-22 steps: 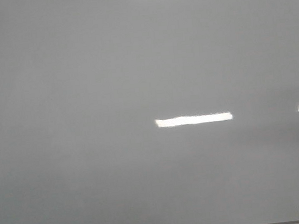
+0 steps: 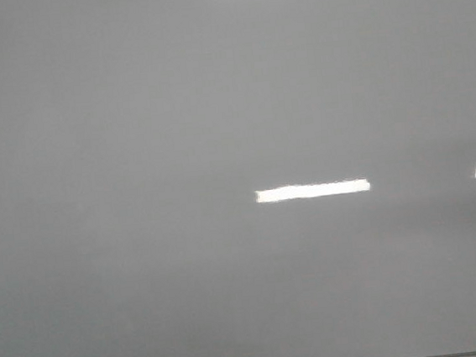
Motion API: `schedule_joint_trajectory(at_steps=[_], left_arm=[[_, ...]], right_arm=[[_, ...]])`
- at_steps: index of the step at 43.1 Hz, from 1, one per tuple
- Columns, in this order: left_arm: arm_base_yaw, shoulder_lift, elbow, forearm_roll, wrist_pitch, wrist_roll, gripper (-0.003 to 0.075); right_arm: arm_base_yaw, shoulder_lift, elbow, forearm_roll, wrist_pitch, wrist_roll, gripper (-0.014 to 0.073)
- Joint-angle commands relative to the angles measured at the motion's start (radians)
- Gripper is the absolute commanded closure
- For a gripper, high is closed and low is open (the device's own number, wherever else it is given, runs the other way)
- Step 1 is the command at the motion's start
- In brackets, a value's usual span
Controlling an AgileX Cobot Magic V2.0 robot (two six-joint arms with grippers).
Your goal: Write number 6 on whiteboard
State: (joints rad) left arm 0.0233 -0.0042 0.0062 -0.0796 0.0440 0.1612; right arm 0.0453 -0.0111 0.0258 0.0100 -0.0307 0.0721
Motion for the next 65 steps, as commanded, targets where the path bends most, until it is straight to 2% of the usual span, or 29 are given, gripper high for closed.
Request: schedule_joint_trajectory(at_steps=[1, 25, 33, 39, 45, 50, 60, 65], left_arm=[[0.003, -0.015, 0.002, -0.010, -0.086, -0.004, 0.0741], [0.003, -0.015, 0.002, -0.010, -0.097, -0.004, 0.0741], [0.003, -0.015, -0.001, -0.010, -0.203, -0.004, 0.0741], [0.003, -0.015, -0.052, -0.010, -0.213, -0.006, 0.0741], [0.003, -0.009, -0.159, -0.010, -0.148, -0.006, 0.0741], [0.003, 0.028, -0.277, -0.010, -0.044, -0.006, 0.0741], [0.003, 0.197, -0.514, -0.010, 0.178, -0.006, 0.0741], [0.003, 0.301, -0.631, -0.010, 0.309, -0.006, 0.0741]], right_arm=[[-0.002, -0.018, -0.004, -0.010, -0.075, 0.000, 0.0662], [-0.002, -0.018, -0.004, -0.010, -0.075, 0.000, 0.0662], [-0.002, -0.018, -0.011, -0.010, -0.087, 0.000, 0.0662], [-0.002, -0.018, -0.065, -0.010, -0.046, 0.000, 0.0660], [-0.002, -0.017, -0.170, -0.010, 0.072, 0.000, 0.0660], [-0.002, 0.005, -0.282, -0.015, 0.176, 0.000, 0.0660], [-0.002, 0.165, -0.512, -0.015, 0.383, -0.003, 0.0660], [-0.002, 0.275, -0.629, -0.010, 0.509, -0.079, 0.0660]])
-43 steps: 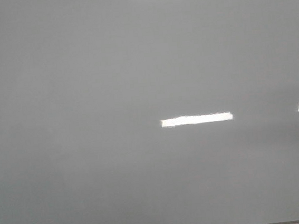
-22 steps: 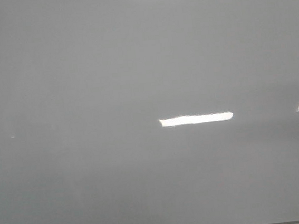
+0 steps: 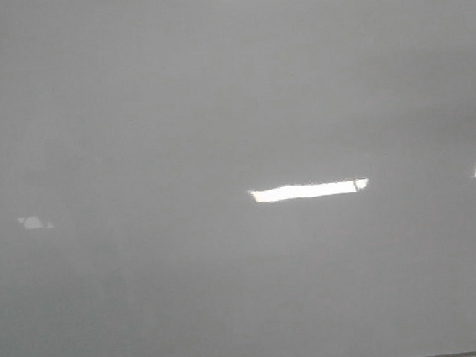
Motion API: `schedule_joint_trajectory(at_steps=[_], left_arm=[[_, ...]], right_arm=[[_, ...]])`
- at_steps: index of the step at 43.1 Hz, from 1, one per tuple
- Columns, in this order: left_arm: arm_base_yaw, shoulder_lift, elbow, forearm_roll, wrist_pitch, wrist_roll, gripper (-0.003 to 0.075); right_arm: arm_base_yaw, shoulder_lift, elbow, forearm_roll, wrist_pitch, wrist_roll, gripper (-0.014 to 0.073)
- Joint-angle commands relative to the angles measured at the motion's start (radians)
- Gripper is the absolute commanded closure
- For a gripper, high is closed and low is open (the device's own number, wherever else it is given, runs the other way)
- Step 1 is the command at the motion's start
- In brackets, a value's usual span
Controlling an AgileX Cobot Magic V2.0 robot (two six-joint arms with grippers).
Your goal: Write number 6 on whiteboard
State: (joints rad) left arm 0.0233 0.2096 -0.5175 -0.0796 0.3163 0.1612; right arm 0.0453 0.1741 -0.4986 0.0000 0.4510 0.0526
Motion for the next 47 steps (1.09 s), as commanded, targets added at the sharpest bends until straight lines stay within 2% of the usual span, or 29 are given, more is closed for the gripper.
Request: schedule_joint_trajectory(at_steps=[1, 6, 13, 20, 37, 40, 42, 43, 45, 47], left_arm=[[0.003, 0.105, -0.128, -0.010, 0.061, -0.006, 0.0741], [0.003, 0.192, -0.218, -0.016, 0.165, -0.006, 0.0741], [0.003, 0.273, -0.233, -0.026, 0.184, -0.006, 0.0741], [0.003, 0.322, -0.229, -0.032, 0.226, -0.006, 0.0741], [0.003, 0.396, -0.207, -0.034, 0.227, -0.006, 0.0738], [0.003, 0.410, -0.207, -0.034, 0.221, -0.006, 0.0692], [0.003, 0.421, -0.207, -0.034, 0.217, -0.006, 0.0632], [0.003, 0.427, -0.207, -0.034, 0.215, -0.006, 0.0594], [0.003, 0.436, -0.207, -0.034, 0.205, -0.006, 0.0507], [0.003, 0.449, -0.207, -0.034, 0.197, -0.006, 0.0390]], right_arm=[[-0.002, 0.111, -0.127, 0.000, 0.048, -0.080, 0.0660], [-0.002, 0.219, -0.242, 0.000, 0.152, -0.137, 0.0660], [-0.002, 0.337, -0.316, 0.035, 0.242, -0.137, 0.0660], [-0.002, 0.408, -0.306, 0.095, 0.238, -0.137, 0.0660], [-0.002, 0.557, -0.306, 0.096, 0.225, -0.136, 0.0643], [-0.002, 0.578, -0.306, 0.097, 0.225, -0.136, 0.0577], [-0.002, 0.588, -0.306, 0.097, 0.225, -0.136, 0.0486], [-0.002, 0.592, -0.306, 0.097, 0.225, -0.136, 0.0455], [-0.002, 0.600, -0.306, 0.097, 0.225, -0.136, 0.0335], [-0.002, 0.605, -0.306, 0.097, 0.222, -0.136, 0.0227]])
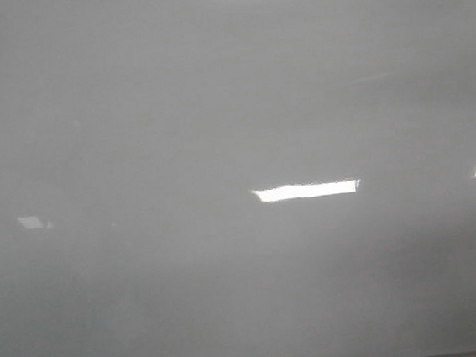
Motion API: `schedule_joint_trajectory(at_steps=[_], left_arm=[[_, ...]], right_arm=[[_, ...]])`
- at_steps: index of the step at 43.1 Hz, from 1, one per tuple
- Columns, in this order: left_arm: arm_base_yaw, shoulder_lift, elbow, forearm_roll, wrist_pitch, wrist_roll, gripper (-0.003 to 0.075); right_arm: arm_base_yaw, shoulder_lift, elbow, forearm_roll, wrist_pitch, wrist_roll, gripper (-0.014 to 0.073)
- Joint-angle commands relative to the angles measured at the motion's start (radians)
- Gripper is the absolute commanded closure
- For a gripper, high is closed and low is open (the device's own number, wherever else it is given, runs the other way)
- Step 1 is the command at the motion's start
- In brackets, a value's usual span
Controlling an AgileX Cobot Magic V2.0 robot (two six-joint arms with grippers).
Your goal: Write number 6 on whiteboard
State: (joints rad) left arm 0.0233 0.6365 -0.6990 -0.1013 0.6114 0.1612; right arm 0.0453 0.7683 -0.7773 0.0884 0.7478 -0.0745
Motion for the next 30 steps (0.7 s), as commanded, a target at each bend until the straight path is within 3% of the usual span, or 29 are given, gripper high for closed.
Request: schedule_joint_trajectory(at_steps=[1, 4, 7, 30], left_arm=[[0.003, 0.028, -0.026, -0.012, -0.103, -0.006, 0.0338], [0.001, 0.053, -0.026, -0.012, -0.116, -0.006, 0.0197], [0.001, 0.087, -0.029, -0.015, -0.129, -0.006, 0.0139], [0.001, 0.455, -0.170, -0.082, -0.229, -0.006, 0.0134]], right_arm=[[-0.002, 0.010, -0.027, 0.008, -0.075, -0.009, 0.0177], [-0.002, 0.012, -0.027, 0.008, -0.075, -0.009, 0.0048], [-0.002, 0.012, -0.027, 0.008, -0.075, -0.009, -0.0010], [-0.002, 0.012, -0.027, 0.008, -0.075, -0.009, -0.0007]])
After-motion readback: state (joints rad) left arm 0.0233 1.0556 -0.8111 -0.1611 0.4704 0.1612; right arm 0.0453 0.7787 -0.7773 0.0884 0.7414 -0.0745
